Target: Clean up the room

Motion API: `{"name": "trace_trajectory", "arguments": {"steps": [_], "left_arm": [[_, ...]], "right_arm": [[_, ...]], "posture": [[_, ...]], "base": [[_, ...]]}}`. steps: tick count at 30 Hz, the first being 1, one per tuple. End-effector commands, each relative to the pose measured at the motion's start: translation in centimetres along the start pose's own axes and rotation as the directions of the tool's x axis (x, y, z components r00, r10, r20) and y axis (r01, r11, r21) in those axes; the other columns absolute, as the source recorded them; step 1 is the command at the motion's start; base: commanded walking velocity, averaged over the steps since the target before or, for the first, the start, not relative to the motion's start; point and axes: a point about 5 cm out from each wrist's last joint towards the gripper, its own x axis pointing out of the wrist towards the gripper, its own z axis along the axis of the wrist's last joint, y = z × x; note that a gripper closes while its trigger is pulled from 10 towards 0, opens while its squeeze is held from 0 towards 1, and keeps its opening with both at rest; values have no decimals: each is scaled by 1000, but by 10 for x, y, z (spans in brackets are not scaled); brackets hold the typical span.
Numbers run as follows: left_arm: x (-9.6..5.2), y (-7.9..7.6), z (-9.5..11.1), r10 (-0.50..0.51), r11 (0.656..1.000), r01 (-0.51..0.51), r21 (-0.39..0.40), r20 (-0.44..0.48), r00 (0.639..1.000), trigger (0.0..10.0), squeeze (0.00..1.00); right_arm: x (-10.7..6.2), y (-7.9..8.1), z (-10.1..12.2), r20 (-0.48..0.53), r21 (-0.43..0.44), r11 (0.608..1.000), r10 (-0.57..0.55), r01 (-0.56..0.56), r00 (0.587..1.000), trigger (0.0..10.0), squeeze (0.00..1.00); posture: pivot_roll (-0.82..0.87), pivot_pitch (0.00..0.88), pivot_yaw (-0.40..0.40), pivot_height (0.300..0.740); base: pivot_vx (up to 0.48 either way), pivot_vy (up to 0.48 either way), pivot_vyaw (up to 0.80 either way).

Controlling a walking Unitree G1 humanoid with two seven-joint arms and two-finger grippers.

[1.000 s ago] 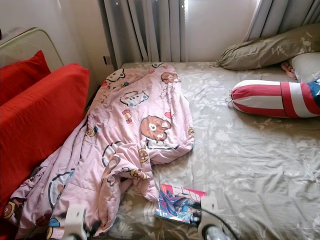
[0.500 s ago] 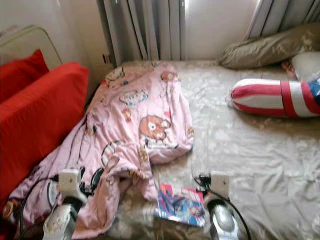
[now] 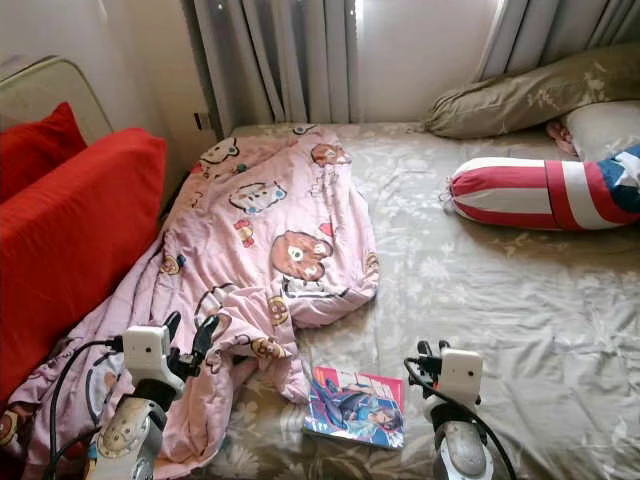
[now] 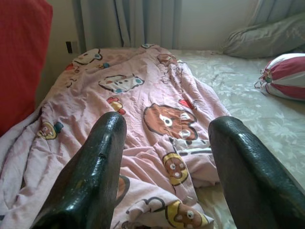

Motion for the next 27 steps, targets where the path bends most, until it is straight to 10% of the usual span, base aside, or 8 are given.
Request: {"name": "trace_trajectory", "arguments": {"steps": [1,27], "left_arm": [[-3,1,-1,5,1000,-5,1,-17,1000,10000,0],[-2,1,0,19,1000,-20,-15,-52,998,10000,0]], "right_arm": [[3,9,1,-21,0,1000,24,-24,1000,10000,0],[6,28,2,-44,-5,996,94,-94,995,10000,0]], "posture": [[40,0,29,736],[51,0,21,686]], "base": [[0,0,0],[0,0,0]]}}
